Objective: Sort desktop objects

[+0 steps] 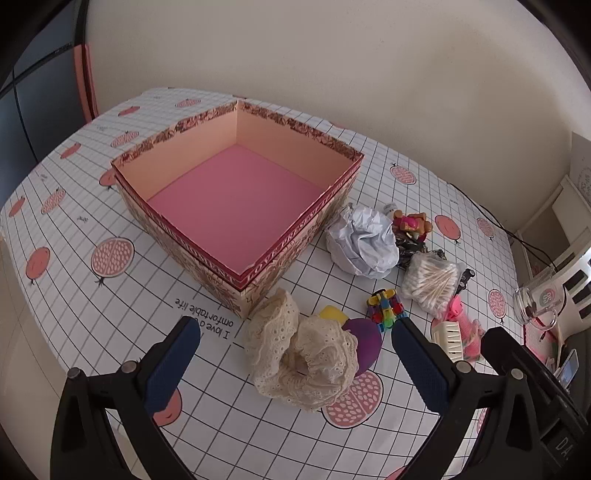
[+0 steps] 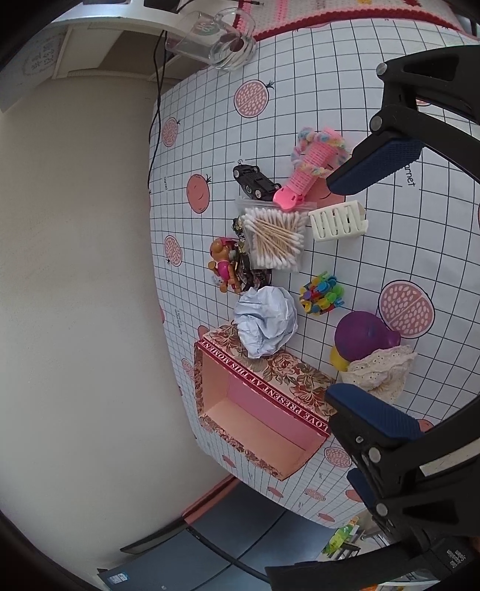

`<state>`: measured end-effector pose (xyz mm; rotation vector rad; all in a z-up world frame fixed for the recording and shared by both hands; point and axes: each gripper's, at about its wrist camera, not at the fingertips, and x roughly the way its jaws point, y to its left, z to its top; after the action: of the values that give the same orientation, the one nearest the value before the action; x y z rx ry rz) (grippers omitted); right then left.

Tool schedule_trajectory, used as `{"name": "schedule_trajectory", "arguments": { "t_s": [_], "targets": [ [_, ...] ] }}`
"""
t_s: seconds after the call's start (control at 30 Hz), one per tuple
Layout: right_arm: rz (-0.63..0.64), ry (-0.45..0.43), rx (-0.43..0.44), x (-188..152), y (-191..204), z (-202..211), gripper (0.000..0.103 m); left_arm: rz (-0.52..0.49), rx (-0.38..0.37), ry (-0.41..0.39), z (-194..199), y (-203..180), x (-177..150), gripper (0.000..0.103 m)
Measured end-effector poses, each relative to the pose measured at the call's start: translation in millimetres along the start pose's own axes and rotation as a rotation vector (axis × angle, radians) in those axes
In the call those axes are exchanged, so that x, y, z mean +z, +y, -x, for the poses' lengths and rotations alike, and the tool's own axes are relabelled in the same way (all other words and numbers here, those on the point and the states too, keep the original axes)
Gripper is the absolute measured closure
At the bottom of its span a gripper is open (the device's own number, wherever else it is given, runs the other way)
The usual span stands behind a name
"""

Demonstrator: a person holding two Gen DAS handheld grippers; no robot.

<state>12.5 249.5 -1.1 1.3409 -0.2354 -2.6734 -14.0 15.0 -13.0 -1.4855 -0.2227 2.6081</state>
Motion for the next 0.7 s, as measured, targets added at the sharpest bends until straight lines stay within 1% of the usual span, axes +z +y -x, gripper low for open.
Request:
{"name": "schedule_trajectory", "arguments": {
  "t_s": [0.1,0.2,0.3,0.4,0.43,0.5,0.6,0.7],
  "targets": [
    [-0.010,0.021,-0.033,2,-7,-8,0.000,0.022,0.005,0.043,-14,0,-1,0.000],
    [-0.065,0.056,-0.014,2,-19,-17,0.000,0.039,-0.003,0.068,-22,1,-1,0.000],
    [-0.113,0.088,-0.012,0,-29,-25,0.000,0.026,0.003,0.081,-29,-1,0,0.000],
    [-0.139,0.116,-0.026,-1,-36,-33,0.000,0.033,-0.022,0.085,-33,-2,0,0.000],
    [-0.145,0.120,-0.035,-2,-38,-35,0.000,0.026,-0.013,0.092,-35,-2,1,0.000],
    [-0.159,0.129,-0.048,-1,-44,-39,0.000,0.012,0.001,0.115,-40,-4,1,0.000],
    [-0.196,0.147,-0.050,-2,-54,-43,0.000,0.014,-0.020,0.157,-47,-3,0,0.000],
    [-0.225,0.165,-0.051,-2,-62,-47,0.000,0.010,0.017,0.184,-52,-2,-2,0.000]
  ]
}}
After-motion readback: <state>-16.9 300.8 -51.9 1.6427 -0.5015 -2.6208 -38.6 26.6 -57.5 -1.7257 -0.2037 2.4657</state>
